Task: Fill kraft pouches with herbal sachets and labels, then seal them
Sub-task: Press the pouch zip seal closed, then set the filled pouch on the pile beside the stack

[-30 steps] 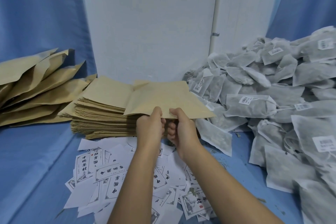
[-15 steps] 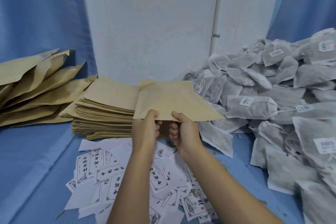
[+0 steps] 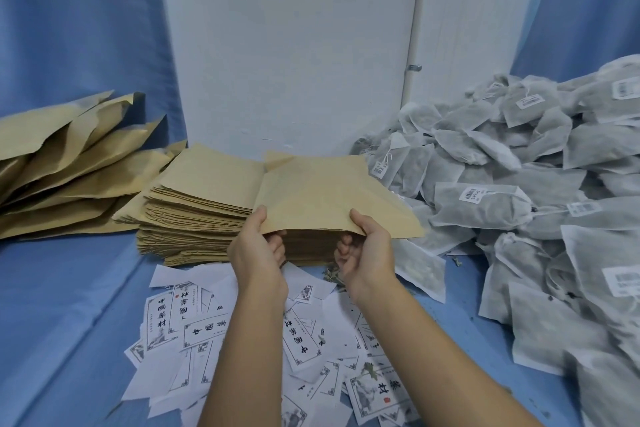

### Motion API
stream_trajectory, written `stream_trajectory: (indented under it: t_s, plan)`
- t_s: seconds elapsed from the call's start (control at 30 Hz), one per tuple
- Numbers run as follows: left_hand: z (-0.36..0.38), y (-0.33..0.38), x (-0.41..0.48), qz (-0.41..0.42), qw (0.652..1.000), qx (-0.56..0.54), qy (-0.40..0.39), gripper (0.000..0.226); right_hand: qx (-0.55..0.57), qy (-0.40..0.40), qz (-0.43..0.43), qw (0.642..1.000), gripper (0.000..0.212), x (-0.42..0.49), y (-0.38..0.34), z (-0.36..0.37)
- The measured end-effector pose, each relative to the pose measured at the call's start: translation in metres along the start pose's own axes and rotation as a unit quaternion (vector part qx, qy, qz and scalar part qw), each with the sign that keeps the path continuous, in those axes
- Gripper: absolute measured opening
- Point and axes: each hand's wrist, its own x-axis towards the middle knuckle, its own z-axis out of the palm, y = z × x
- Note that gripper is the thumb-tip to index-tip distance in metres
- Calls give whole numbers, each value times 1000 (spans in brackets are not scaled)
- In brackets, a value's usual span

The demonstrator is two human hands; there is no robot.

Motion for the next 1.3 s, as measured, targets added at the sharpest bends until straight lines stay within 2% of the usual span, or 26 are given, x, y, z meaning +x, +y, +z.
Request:
stream_trajectory:
  t_s: [0.23, 0.4, 0.5, 0.6, 0.7, 0.8, 1.0, 1.3]
  plan:
    - [-4, 7, 4, 59, 991, -59, 109, 26, 22, 46, -39, 998, 20, 7, -12, -9]
    - [-4, 6, 6, 107, 981, -84, 137, 28, 18, 55, -49, 997, 23, 9, -11, -13]
    - [-6, 6, 7, 137, 980, -52, 135, 24, -12, 52, -55, 997, 23, 10, -9, -13]
    - [-4, 5, 7, 110, 990, 15, 91, 15, -58, 49, -69, 995, 19, 8, -7, -14]
    - [0, -2, 2, 25, 999, 35, -7, 11, -85, 40, -75, 993, 16, 7, -7, -14]
    - [3, -5, -4, -6, 996, 54, -69, 9, -114, 40, -69, 990, 15, 5, -8, -14]
    - [6, 0, -5, 7, 995, 61, -83, 14, -202, 72, -77, 974, 12, 3, -11, -10]
    - [-14, 35, 10, 36, 994, 58, -89, 25, -179, -79, 32, 980, 2, -15, -7, 9]
